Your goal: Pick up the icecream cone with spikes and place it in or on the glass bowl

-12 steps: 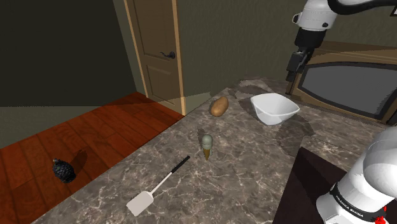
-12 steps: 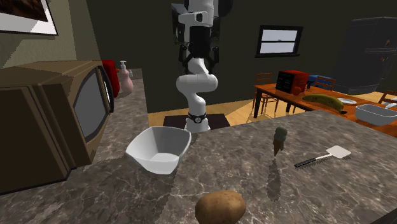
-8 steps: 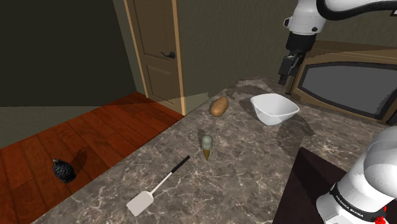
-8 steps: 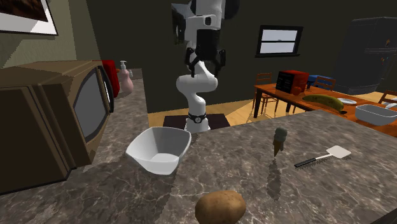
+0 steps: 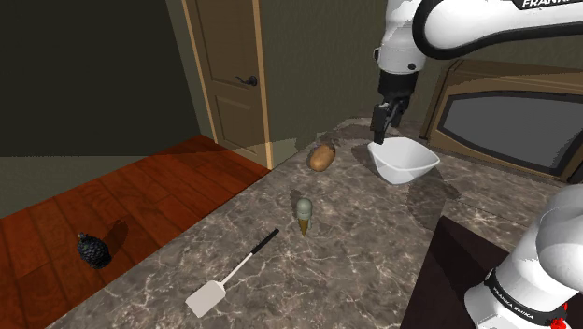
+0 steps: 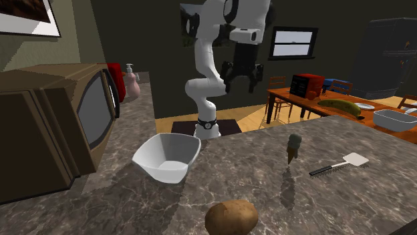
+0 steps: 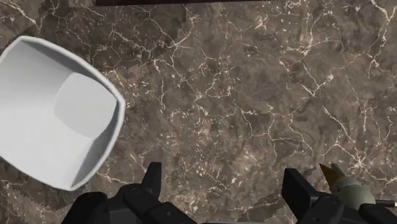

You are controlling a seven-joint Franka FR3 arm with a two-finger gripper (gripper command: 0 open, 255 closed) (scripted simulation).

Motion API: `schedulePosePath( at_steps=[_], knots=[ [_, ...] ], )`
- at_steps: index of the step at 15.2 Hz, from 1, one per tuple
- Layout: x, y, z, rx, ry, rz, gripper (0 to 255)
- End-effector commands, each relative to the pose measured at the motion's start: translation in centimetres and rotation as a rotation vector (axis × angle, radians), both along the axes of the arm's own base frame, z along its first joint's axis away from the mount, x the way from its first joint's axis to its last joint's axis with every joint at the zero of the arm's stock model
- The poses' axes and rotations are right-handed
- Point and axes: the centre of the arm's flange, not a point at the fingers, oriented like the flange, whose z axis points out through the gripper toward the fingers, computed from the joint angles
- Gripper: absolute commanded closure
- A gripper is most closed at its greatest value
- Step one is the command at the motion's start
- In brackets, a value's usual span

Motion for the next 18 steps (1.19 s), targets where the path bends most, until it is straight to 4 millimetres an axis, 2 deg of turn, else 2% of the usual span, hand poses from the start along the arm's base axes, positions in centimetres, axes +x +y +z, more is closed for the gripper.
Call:
schedulePosePath(
  at_steps=[1, 18],
  knots=[
    [1.0, 2.9, -1.3, -0.009, 0.010, 0.012, 0],
    [7.7, 23.3, -11.9, -0.097, 0.092, 0.109, 0]
  ],
)
